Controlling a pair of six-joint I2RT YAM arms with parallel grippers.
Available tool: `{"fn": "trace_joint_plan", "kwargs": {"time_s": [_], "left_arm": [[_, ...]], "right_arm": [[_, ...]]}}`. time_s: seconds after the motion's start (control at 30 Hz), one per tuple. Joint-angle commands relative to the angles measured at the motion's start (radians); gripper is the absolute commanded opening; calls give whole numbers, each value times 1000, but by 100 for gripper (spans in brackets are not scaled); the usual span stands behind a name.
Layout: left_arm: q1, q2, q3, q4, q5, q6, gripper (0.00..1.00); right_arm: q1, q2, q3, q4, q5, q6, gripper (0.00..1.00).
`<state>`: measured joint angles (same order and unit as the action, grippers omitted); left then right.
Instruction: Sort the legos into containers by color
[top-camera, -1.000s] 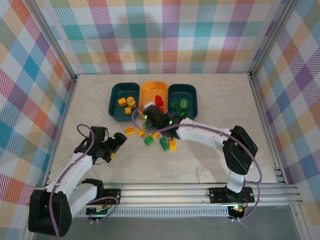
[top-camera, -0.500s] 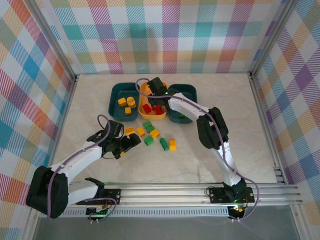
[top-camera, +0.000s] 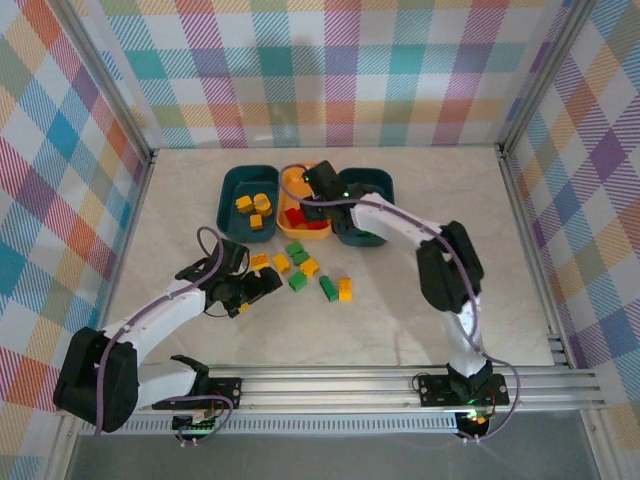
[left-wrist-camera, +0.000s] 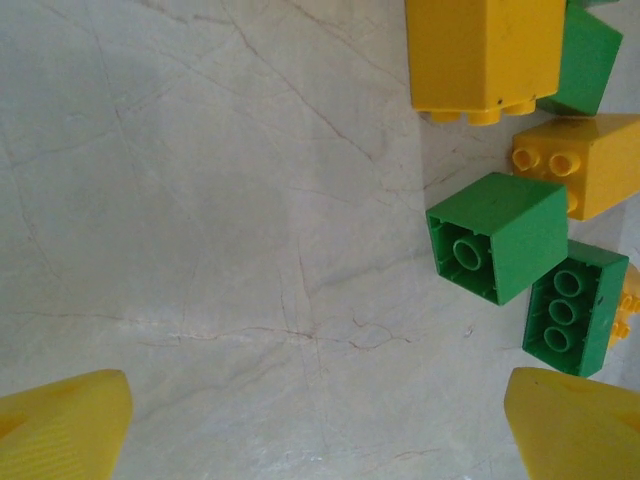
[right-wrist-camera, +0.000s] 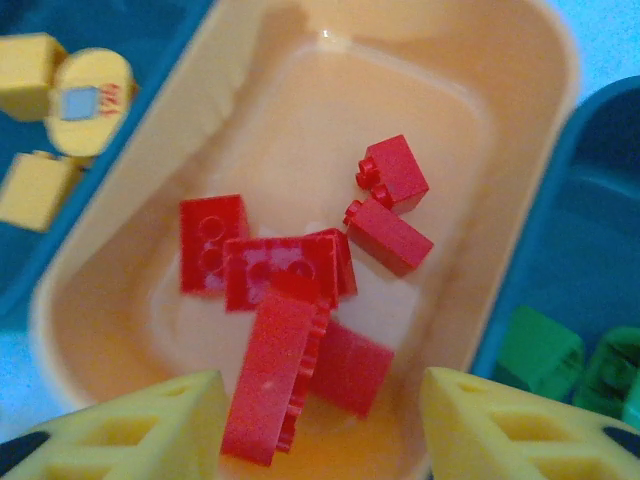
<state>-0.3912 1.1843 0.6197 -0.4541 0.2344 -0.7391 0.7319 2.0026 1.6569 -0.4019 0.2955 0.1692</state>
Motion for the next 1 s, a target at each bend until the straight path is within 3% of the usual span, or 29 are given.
{"fn": "trace_joint_plan", "kwargs": {"time_s": [0.0, 0.17, 0.33, 0.47, 0.73, 0.97], "left_arm": [[-10, 4, 32, -27, -29, 23, 96], [-12, 27, 20, 14, -31, 11, 96], [-24, 57, 18, 43, -20, -3, 96], [-40, 57, 19, 47, -32, -14, 96], [-63, 34, 10, 32, -53, -24, 96], [-64, 19, 4, 26, -68, -21, 96]], "right_arm": [[64, -151, -153, 106, 49, 4, 48], [140, -249, -347, 93, 78, 30, 39], [204, -264, -422, 20, 84, 39, 45], [234, -239, -446, -1, 50, 41, 50], [267, -139, -454, -12, 102, 47, 54], [273, -119, -474, -6, 95, 73, 45]]}}
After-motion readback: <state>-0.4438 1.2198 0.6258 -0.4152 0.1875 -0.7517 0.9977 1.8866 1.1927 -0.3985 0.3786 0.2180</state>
